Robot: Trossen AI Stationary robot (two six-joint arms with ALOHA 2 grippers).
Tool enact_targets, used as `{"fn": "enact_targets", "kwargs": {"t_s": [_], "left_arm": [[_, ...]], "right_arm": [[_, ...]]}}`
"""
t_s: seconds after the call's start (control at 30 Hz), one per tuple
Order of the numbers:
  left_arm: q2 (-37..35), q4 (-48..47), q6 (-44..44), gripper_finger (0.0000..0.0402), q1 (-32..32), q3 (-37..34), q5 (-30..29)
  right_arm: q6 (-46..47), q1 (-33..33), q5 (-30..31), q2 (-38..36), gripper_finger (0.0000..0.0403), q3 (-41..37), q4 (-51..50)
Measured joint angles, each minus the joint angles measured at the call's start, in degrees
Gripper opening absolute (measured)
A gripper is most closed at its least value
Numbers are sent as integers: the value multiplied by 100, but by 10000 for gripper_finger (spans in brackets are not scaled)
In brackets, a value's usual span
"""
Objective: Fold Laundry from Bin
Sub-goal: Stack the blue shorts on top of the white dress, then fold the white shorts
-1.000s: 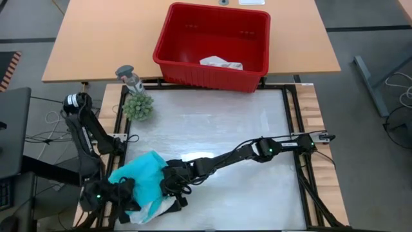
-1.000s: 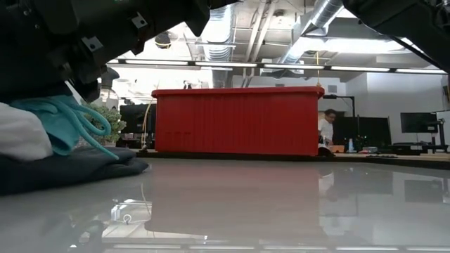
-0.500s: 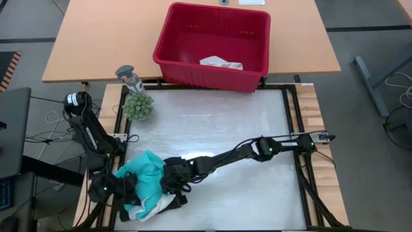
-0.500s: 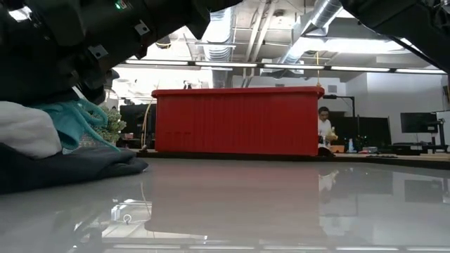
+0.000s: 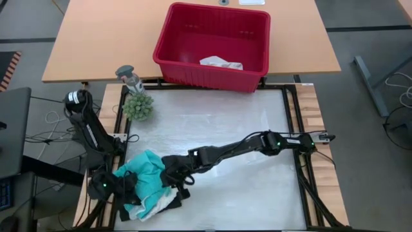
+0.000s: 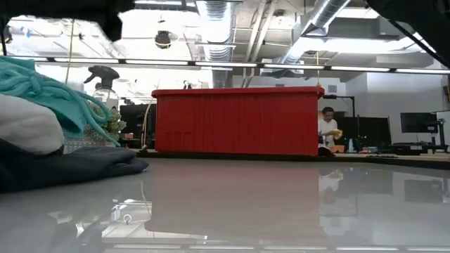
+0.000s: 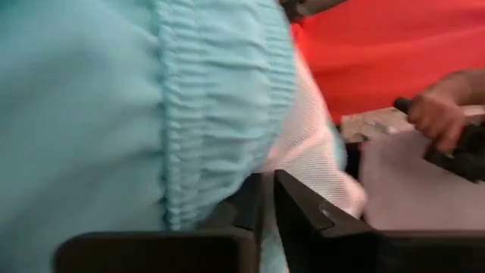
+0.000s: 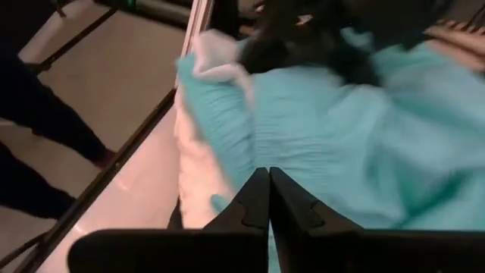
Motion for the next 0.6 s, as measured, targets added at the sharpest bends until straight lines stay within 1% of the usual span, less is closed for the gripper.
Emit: {"fn": "enact_targets", "kwargs": {"t_s": [0.13, 0.27, 0.4, 0.5, 0.6], "left_arm": [[-246, 30, -10, 67, -2, 292, -62], [-464, 84, 94, 123, -4, 623, -378], [-821, 210, 341, 169, -4, 977, -742], [-1125, 198, 624, 191, -4, 1217, -1266], [-1440, 215, 1441, 201, 68, 1516, -2333]], "right_arm": [[-87, -87, 1, -324, 36, 0, -158], [-403, -139, 7, -632, 37, 4, -461], [-854, -214, 29, -1116, 37, 4, -957], [-1203, -298, 277, -1612, 37, 4, -1501], [-1544, -391, 614, -2143, 37, 4, -2107]]}}
